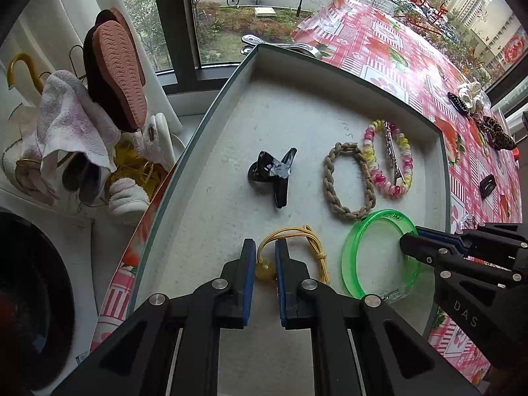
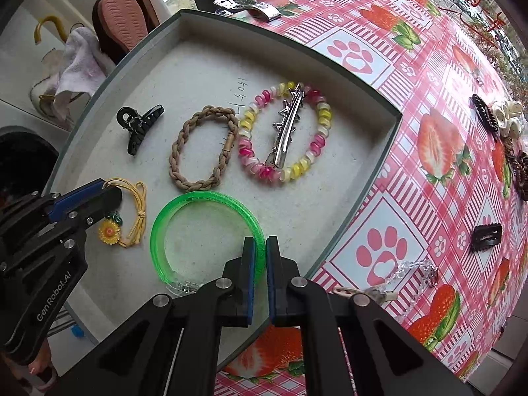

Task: Organize jewelry
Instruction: 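Lower both items into the tray and open both grippers, then move the right gripper over the black snap hair clip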

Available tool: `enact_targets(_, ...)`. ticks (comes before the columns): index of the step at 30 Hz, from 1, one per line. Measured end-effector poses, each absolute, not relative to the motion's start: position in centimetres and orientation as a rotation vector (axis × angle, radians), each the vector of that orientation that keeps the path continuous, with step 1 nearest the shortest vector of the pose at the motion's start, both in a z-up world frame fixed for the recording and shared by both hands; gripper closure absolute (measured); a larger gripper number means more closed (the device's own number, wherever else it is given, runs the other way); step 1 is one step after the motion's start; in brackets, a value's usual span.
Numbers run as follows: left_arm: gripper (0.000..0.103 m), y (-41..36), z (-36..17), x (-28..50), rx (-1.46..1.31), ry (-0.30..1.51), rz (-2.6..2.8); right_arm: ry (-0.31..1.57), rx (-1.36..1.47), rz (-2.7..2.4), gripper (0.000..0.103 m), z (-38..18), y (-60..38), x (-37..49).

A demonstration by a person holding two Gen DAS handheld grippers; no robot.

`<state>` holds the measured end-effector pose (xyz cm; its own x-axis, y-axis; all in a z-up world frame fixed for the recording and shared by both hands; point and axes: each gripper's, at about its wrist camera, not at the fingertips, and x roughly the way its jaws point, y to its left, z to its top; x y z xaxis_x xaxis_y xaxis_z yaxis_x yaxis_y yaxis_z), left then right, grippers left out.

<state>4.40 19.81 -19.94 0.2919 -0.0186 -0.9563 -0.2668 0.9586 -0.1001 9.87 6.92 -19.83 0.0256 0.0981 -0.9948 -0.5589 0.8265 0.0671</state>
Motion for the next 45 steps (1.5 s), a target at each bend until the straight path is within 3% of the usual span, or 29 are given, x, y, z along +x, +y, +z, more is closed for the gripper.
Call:
enact_targets(19, 0.085, 19.1, -20.2, 7.0, -0.164, 1.273, 0.223, 1.436, -0.327, 0.516, 0.094, -20.0, 7.0, 12.7)
enact_targets(21, 0.085, 19.1, -20.1, 6.9, -0.163, 1.28, 0.227, 1.44, -0.315, 0.522, 0.087, -19.8, 6.9, 12.3)
enact_targets(26, 0.085, 18.8, -19.8, 6.4, -0.146, 1.286, 0.229, 1.409, -0.291, 0.54, 0.082, -18.4, 6.2, 11.6)
enact_targets(29, 0.085, 18.6, -19.5, 6.2, -0.136, 1.286, 0.231, 1.389, -0.262, 0.543, 0.067, -17.4, 5.8, 11.6)
enact_targets(38, 0.084, 18.0, -18.6, 6.0, -0.105, 1.282, 0.239, 1.331, -0.138, 0.518, 0.055, -14.2, 2.6, 11.3)
enact_targets(39, 0.082, 17.9, -18.5, 6.0, -0.104, 1.281, 0.241, 1.329, -0.124, 0.512, 0.055, -14.1, 2.0, 11.1)
enact_targets(40, 0.071, 17.8, -18.4, 6.0, -0.102, 1.28, 0.242, 1.328, -0.111, 0.504, 0.055, -14.0, 1.4, 11.1)
enact_targets(41, 0.029, 17.8, -18.2, 5.9, -0.098, 1.275, 0.248, 1.329, -0.098, 0.495, 0.054, -13.8, 0.6, 10.9)
enact_targets(42, 0.0, 17.8, -17.9, 5.8, -0.092, 1.255, 0.268, 1.331, -0.081, 0.484, 0.051, -13.7, -0.1, 10.8)
enact_targets(45, 0.0, 17.3, -17.0, 5.5, -0.073, 1.214, 0.268, 1.347, -0.02, 0.439, 0.05, -13.8, -2.1, 10.4)
